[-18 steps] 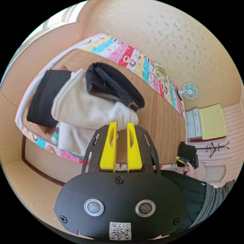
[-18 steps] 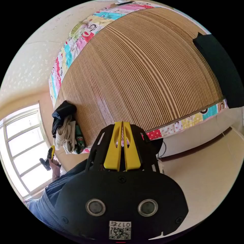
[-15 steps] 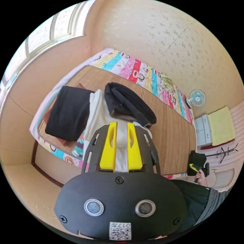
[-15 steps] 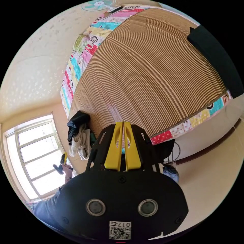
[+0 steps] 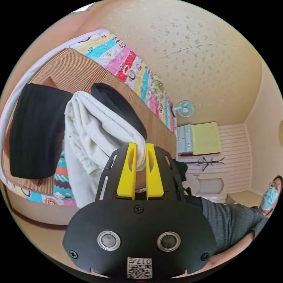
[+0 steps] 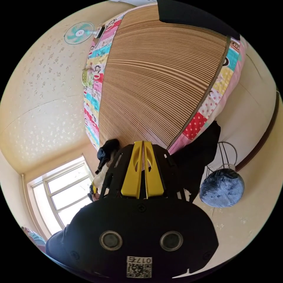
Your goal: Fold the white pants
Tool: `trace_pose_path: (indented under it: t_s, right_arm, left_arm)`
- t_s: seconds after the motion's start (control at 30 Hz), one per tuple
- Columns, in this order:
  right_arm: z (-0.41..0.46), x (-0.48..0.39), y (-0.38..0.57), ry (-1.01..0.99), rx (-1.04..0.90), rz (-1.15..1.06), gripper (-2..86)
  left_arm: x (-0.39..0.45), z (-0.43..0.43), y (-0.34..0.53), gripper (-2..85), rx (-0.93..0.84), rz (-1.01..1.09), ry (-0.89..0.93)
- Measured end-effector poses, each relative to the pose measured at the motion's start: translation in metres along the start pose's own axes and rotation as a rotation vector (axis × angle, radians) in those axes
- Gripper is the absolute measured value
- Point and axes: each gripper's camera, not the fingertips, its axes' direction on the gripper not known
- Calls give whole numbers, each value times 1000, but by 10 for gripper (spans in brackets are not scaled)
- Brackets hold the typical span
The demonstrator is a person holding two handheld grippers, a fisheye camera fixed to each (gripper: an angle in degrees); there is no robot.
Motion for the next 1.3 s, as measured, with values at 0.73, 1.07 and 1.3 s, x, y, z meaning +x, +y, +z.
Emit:
trace_pose_path:
  t_s: [0.73, 1.07, 1.3]
  right_arm:
    - [11, -88, 43, -498, -299, -1040, 153]
    - [60, -178, 168, -304, -256, -1634, 157]
    - [62, -185, 114, -415, -343, -1455, 157]
  left_arm:
    - [534, 43, 249, 47, 285, 965, 594]
    - [630, 148, 357, 46, 208, 961, 672]
    - [641, 147, 393, 47, 346, 1015, 656]
